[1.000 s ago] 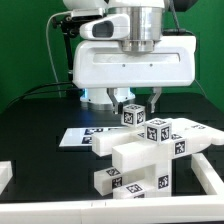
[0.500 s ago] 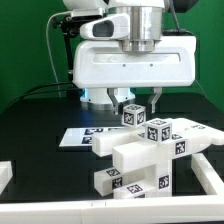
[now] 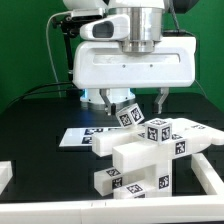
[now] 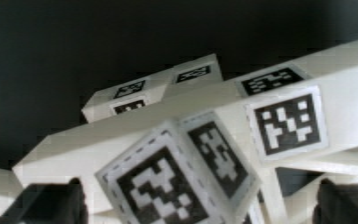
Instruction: Assemble chair
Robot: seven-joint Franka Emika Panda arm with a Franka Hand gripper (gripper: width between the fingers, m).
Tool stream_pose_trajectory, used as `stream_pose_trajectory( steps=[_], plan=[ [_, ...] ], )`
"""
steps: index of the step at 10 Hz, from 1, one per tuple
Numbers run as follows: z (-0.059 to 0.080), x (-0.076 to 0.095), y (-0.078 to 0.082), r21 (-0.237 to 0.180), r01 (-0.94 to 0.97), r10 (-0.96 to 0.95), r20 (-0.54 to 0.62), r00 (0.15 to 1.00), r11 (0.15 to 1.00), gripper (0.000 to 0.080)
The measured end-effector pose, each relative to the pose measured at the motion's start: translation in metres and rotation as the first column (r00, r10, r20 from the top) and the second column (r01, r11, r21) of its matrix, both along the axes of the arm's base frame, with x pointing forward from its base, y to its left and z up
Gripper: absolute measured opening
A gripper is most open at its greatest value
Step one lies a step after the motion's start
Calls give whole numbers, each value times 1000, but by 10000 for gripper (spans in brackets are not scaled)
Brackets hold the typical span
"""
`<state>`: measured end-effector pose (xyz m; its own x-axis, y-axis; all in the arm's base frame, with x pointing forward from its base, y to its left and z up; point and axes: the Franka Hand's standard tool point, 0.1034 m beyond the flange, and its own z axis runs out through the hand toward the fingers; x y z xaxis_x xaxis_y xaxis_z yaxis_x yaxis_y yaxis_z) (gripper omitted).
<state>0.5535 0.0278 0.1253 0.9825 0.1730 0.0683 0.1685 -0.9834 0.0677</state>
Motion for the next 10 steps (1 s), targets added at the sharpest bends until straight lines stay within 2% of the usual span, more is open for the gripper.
stream_pose_trajectory(
  steps=[4, 5, 6, 7, 8, 9, 10],
  plan=[
    [0, 0, 0, 0, 0, 0, -1, 1000, 1000, 648],
    [0, -1, -1, 10, 14, -14, -9, 1000, 1000, 648],
    [6, -3, -5, 54, 74, -72, -33, 997, 996, 648],
    [12, -5, -11, 122, 158, -150, -69, 986, 980, 648],
    [13, -5, -16, 154, 201, -191, -78, 979, 968, 648],
    [12, -4, -18, 153, 214, -204, -73, 976, 965, 648],
    [7, -1, -13, 147, 214, -207, -60, 976, 966, 648]
  ],
)
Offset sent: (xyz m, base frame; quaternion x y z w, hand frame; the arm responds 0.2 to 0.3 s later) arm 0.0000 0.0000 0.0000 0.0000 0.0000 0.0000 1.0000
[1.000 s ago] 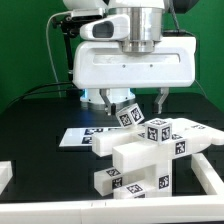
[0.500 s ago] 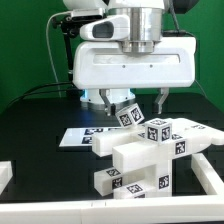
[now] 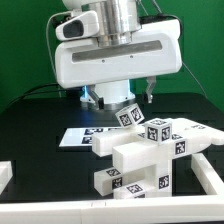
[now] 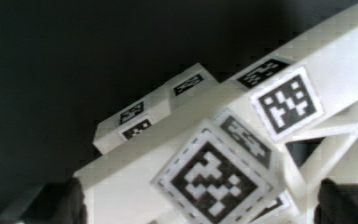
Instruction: Assemble chair
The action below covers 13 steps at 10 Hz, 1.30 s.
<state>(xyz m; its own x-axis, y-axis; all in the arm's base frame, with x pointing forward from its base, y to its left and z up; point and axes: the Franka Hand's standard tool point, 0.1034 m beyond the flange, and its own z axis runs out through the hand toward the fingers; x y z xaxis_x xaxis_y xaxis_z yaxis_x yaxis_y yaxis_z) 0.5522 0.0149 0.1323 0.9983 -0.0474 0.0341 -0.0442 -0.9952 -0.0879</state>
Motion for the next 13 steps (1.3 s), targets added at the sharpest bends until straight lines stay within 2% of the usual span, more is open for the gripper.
stream_pose_trajectory(
  steps=[3, 9, 11, 12, 13],
  plan=[
    [-7, 3, 11, -2, 35, -35, -7, 999, 999, 648],
    [-6, 4, 10, -3, 38, -38, -6, 999, 999, 648],
    [-6, 4, 10, -3, 38, -38, -6, 999, 999, 626],
    [-6, 4, 10, -3, 38, -38, -6, 999, 999, 431],
    [-6, 5, 9, -3, 38, -38, -2, 999, 999, 431]
  ],
)
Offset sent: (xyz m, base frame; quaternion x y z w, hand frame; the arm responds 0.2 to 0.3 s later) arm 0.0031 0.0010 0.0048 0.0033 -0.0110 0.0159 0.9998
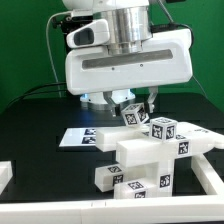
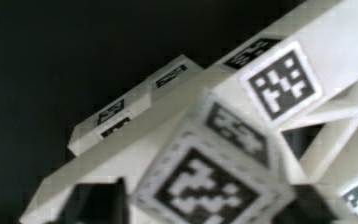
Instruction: Assemble chair
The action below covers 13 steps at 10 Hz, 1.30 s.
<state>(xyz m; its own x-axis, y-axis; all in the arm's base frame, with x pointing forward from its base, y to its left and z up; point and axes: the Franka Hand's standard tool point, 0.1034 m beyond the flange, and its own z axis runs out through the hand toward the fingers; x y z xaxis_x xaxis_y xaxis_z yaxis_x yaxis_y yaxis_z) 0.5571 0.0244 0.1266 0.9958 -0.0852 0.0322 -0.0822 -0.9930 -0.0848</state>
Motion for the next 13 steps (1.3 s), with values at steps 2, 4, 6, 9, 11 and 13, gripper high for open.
stream_pose_trajectory(
  steps=[2, 4, 6, 9, 11, 13],
  plan=[
    [0, 0, 0, 0, 0, 0, 1, 1000, 1000, 277],
    [0, 0, 0, 0, 0, 0, 1, 1000, 1000, 277],
    [0, 0, 0, 0, 0, 0, 1, 1000, 1000, 277],
    [0, 0, 0, 0, 12, -12, 0, 1000, 1000, 278],
    [0, 0, 0, -9, 53, -53, -6, 999, 999, 278],
    [-1, -1, 1, -7, 256, -256, -23, 966, 967, 278]
  ],
)
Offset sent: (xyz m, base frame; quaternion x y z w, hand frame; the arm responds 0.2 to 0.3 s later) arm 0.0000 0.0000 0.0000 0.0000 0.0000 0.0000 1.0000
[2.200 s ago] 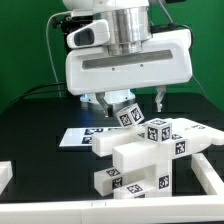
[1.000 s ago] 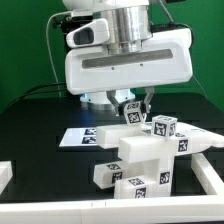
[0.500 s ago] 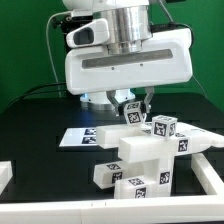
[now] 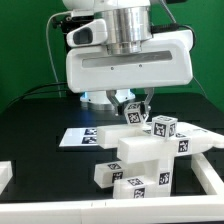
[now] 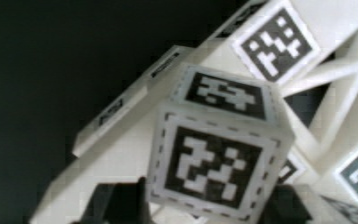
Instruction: Assemble chair
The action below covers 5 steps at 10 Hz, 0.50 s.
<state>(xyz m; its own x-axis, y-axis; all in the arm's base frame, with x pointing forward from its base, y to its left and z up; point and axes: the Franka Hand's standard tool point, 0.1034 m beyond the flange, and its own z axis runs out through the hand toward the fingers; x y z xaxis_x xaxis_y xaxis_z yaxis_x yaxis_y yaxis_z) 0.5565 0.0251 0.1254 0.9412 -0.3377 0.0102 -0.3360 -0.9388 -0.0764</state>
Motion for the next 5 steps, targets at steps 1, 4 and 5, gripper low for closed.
stream_pose_trajectory(
  steps=[1, 4, 5],
  plan=[
    [0, 0, 0, 2, 82, -82, -6, 997, 997, 278],
    [-1, -1, -2, 15, 339, -339, -29, 941, 941, 278],
    [-2, -1, -2, 25, 458, -457, -37, 889, 889, 278]
  ],
)
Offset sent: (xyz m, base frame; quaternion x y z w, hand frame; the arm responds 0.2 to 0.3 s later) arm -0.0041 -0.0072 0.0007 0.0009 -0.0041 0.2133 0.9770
